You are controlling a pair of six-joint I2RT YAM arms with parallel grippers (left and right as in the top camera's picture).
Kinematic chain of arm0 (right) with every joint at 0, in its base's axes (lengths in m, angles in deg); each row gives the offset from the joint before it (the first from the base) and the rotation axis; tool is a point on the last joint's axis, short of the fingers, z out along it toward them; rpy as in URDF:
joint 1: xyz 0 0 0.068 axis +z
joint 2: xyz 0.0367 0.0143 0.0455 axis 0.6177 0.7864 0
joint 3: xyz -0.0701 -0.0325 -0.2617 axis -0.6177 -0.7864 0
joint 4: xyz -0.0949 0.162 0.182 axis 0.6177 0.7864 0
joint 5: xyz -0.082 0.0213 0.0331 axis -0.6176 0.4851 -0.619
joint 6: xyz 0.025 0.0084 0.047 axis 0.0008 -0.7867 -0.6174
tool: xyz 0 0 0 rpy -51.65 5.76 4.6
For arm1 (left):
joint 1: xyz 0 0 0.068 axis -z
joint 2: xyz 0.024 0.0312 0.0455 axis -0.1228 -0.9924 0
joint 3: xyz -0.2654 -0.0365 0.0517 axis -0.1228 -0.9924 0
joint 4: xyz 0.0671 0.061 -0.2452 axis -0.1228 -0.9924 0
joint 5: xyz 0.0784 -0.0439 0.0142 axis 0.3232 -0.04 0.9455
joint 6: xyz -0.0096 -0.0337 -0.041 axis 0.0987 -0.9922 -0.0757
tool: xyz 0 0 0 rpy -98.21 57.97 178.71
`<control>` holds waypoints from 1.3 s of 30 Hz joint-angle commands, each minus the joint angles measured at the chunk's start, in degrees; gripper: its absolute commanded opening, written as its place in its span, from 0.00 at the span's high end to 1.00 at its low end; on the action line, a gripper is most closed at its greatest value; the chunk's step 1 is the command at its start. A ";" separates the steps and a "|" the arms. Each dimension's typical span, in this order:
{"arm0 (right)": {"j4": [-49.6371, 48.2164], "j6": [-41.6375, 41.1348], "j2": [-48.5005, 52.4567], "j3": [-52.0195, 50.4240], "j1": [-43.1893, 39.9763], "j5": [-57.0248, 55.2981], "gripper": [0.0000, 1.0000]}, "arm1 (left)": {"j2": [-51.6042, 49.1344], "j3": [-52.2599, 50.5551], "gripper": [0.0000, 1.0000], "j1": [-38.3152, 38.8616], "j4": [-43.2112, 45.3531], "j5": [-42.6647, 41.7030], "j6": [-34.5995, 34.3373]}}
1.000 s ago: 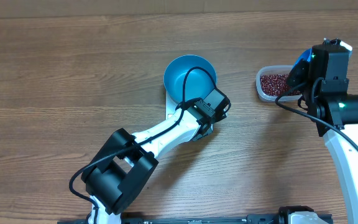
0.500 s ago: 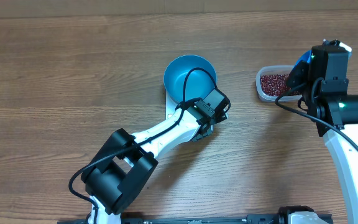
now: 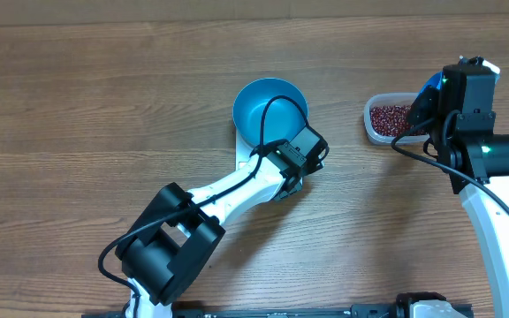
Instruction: Scoop item into bowl and weigh 150g on scale
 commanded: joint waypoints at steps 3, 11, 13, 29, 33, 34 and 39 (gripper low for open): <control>-0.37 0.26 -1.46 1.62 -0.37 -1.05 0.96 | -0.02 -1.11 0.96 0.35 0.63 2.58 -5.31; -0.39 0.26 -1.46 1.62 -0.37 -1.05 0.96 | -0.04 -1.14 0.96 0.35 1.07 2.21 -5.01; -0.39 0.26 -1.42 1.62 -0.37 -1.05 0.96 | -0.04 -1.14 0.96 0.35 1.03 0.76 -3.67; -0.39 0.24 -1.36 1.62 -0.37 -1.05 0.96 | -0.04 -1.14 0.96 0.35 0.28 -3.23 1.11; -0.98 0.24 -1.36 1.62 -0.37 -1.05 0.96 | 0.46 -0.59 0.96 0.35 -0.55 0.04 -0.59; -1.25 0.24 -1.36 1.62 -0.37 -1.05 0.96 | 0.94 -0.37 0.96 0.37 -1.05 0.04 -0.59; -1.95 0.24 -1.36 1.62 -0.37 -1.05 0.96 | 3.96 -0.31 0.96 0.35 -1.03 -0.15 -0.83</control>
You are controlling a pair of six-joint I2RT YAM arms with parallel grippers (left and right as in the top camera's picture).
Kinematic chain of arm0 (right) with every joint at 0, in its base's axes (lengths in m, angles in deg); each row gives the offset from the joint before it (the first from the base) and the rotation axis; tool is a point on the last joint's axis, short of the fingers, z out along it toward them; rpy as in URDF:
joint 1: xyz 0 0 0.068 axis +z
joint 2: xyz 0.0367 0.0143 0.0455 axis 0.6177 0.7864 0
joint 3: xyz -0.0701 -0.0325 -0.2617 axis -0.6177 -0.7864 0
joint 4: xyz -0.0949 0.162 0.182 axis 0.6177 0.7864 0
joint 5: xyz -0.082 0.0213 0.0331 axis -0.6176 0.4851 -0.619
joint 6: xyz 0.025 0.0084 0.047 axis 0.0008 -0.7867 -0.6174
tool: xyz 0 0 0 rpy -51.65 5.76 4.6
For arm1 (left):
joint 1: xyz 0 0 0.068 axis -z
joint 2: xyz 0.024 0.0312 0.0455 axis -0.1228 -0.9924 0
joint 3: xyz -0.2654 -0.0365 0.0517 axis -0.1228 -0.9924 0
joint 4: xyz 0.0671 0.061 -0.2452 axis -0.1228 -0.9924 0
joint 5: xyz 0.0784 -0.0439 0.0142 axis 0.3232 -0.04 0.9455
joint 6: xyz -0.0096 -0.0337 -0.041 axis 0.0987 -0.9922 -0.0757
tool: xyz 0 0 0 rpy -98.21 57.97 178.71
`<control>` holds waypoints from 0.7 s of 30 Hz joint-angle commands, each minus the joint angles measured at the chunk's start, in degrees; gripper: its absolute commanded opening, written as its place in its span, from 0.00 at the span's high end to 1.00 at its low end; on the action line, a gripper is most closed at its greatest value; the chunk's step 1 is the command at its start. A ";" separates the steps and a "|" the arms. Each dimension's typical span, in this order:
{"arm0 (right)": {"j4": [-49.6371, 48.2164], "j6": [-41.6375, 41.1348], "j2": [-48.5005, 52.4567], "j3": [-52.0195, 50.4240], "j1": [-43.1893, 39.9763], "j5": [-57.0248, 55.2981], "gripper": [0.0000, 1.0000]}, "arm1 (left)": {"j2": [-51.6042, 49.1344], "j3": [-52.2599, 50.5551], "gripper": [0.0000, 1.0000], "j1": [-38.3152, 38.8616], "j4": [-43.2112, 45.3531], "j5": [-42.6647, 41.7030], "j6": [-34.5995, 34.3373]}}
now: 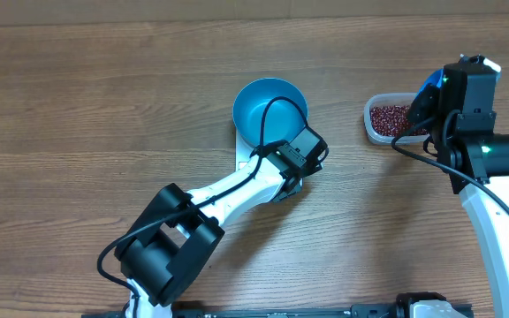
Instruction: Scoop item into bowl and weigh 150g on scale
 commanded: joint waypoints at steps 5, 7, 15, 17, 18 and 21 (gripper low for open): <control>-0.61 0.24 -1.36 1.62 -0.37 -1.03 0.96 | 4.87 -0.13 0.96 0.11 0.59 -0.66 -0.98; -0.61 0.24 -1.36 1.62 -0.37 -1.03 0.96 | 4.79 -0.13 0.96 0.11 0.59 -1.64 -0.98; -0.59 0.24 -1.36 1.60 -0.37 -1.03 0.96 | 4.72 -0.15 0.96 -0.02 1.22 -3.61 -2.08; -0.57 0.24 -1.36 1.57 -0.37 -1.03 0.96 | 4.68 -0.20 0.96 -0.33 1.64 -3.74 -3.15; -0.55 0.26 -1.36 1.57 -0.37 -1.03 0.96 | 4.68 -0.20 0.96 -0.39 1.70 -3.74 -3.41; -0.57 0.24 -1.36 1.55 -0.37 -1.03 0.96 | 4.68 -0.22 0.96 -0.42 1.86 -3.74 -3.54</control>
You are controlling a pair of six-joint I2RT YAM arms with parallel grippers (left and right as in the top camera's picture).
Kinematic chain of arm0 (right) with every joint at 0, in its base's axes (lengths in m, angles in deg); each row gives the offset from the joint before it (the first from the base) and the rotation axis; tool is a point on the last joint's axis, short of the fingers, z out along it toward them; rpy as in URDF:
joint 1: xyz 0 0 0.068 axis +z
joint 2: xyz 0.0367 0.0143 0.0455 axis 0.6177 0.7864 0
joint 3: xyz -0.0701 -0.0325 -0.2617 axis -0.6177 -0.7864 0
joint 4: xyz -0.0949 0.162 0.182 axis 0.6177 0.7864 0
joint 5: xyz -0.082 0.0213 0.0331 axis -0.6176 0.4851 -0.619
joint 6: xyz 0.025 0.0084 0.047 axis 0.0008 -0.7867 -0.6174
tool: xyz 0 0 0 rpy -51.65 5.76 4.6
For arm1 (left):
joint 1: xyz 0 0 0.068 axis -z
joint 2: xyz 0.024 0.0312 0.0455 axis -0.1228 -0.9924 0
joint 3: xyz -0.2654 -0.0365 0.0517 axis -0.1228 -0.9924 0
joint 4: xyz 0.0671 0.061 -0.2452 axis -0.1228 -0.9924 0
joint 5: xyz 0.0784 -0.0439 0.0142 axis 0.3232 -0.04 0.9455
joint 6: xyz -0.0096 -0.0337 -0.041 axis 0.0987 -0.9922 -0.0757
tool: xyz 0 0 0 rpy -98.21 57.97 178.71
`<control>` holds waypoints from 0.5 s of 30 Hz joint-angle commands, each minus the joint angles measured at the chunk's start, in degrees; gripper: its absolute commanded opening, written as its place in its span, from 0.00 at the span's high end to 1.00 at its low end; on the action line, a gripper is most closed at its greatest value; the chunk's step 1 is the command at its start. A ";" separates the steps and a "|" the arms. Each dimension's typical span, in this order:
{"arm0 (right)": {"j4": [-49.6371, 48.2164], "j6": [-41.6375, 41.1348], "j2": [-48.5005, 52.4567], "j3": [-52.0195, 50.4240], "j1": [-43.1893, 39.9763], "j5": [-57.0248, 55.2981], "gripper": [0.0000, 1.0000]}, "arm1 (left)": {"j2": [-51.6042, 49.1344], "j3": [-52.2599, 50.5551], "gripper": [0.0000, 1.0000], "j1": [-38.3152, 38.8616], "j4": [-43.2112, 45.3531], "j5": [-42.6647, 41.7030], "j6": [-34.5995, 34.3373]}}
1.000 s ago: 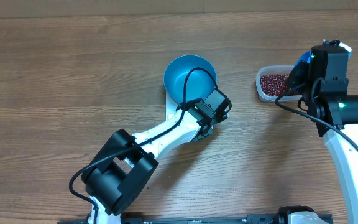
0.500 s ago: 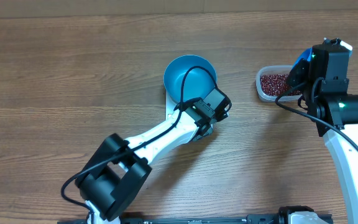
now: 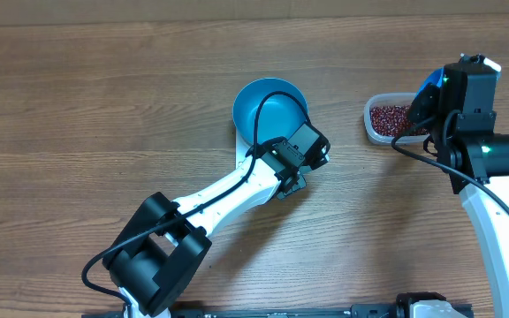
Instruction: Scoop item into bowl and weigh 150g on scale
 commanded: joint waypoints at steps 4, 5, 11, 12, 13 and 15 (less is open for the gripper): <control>-0.46 0.20 -1.14 1.55 -0.37 -1.05 0.96 | 0.87 -0.50 0.96 -0.52 0.74 -1.75 -1.68; -0.39 0.20 -0.98 1.55 -0.37 -1.05 0.96 | 0.76 -0.72 0.96 -0.70 0.98 -2.51 -1.68; 0.09 0.20 0.94 1.55 -0.37 -1.05 0.96 | 0.24 -1.38 0.96 -1.29 1.40 -3.63 -1.77; 0.13 0.20 1.20 1.55 -0.37 -1.03 0.96 | 0.22 -1.44 0.96 -1.42 1.51 -3.61 -2.38; 0.15 0.20 1.44 1.55 -0.37 -1.03 0.96 | 0.20 -1.55 0.96 -1.66 1.64 -3.54 -2.84; 0.13 0.17 1.88 1.55 -0.37 -1.03 0.96 | 0.20 -1.99 0.96 -2.27 1.86 -3.63 -3.02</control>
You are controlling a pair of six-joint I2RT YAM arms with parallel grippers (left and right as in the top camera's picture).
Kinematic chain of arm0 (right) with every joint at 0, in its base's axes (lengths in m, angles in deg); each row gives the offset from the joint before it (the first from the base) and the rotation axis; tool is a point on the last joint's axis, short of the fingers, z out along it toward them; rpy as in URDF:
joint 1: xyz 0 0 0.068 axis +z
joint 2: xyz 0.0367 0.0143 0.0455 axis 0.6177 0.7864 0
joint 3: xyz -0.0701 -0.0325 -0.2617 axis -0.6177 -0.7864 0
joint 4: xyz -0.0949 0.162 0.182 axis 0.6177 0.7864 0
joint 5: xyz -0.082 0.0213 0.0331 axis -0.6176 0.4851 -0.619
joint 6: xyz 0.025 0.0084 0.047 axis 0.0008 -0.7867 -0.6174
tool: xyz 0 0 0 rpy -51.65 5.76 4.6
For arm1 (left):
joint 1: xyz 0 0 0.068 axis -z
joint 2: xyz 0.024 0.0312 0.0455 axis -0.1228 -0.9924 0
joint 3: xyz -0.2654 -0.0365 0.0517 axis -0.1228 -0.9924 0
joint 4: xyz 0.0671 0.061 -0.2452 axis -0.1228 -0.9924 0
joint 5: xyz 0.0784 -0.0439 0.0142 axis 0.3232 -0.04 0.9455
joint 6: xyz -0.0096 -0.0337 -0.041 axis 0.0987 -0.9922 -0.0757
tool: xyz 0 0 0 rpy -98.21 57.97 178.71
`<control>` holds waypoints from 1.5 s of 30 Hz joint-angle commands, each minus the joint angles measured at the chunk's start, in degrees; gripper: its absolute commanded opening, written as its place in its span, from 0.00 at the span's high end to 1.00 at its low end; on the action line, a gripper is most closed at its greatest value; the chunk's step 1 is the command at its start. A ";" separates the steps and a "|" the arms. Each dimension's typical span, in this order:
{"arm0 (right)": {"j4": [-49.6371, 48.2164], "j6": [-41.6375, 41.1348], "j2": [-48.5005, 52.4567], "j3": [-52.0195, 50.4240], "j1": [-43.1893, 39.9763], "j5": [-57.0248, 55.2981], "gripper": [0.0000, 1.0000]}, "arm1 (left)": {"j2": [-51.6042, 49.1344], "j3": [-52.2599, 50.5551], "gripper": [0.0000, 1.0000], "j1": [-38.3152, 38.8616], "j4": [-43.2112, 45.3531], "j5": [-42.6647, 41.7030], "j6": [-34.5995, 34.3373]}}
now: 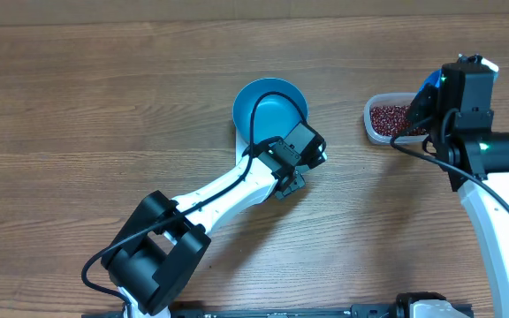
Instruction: Scoop item into bowl and weigh 150g on scale
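Note:
A blue bowl (pixel 268 108) stands on a white scale (pixel 242 148) at the table's middle. My left gripper (pixel 300 150) hangs over the scale at the bowl's near right rim. Its fingers are hidden under the wrist housing. A clear tub of red beans (pixel 385 119) sits at the right. My right gripper (pixel 422 106) is at the tub's right end, fingers hidden under the wrist. A sliver of a blue scoop (pixel 429 83) shows beside it.
The brown wooden table (pixel 95 106) stretches bare to the left of the bowl. My left arm's links (pixel 210 199) cross the near middle of the table. The right arm's column (pixel 502 221) stands along the right edge.
My left wrist has shifted very slightly left, toward the bowl. The bowl, the tub and my right arm are where they were.
At the two oldest moments my left wrist sat by the bowl's near rim and my right wrist over the bean tub. Then the left arm's lower links had swung left and the wrist had edged up. The right arm has stayed still.

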 commanded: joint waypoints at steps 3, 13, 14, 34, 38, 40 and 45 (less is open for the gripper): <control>-0.13 0.24 0.76 1.55 -0.39 -1.03 0.96 | 0.22 -1.77 0.96 -1.70 1.05 -0.90 -1.60; -0.15 0.22 0.76 1.55 -0.39 -1.03 0.96 | 0.22 -2.95 0.96 -1.75 2.10 -0.68 -1.07; -0.15 0.22 0.76 1.55 -0.39 -1.03 0.96 | 0.22 -2.95 0.96 -1.75 2.10 -0.68 -1.05; -0.11 0.04 0.74 1.55 -0.39 -1.03 0.96 | -3.85 -2.97 0.96 -1.75 2.99 -0.44 1.51; -0.11 0.02 0.74 1.55 -0.39 -0.98 0.96 | -3.85 -2.97 0.96 -1.75 2.97 -0.44 1.49; -0.13 0.04 0.74 1.55 -0.39 -1.01 0.96 | -3.85 -2.97 0.96 -1.75 2.97 -0.42 1.49; -0.17 0.04 0.74 1.55 -0.39 -1.01 0.96 | -3.21 -2.58 0.96 -1.27 2.27 1.11 1.49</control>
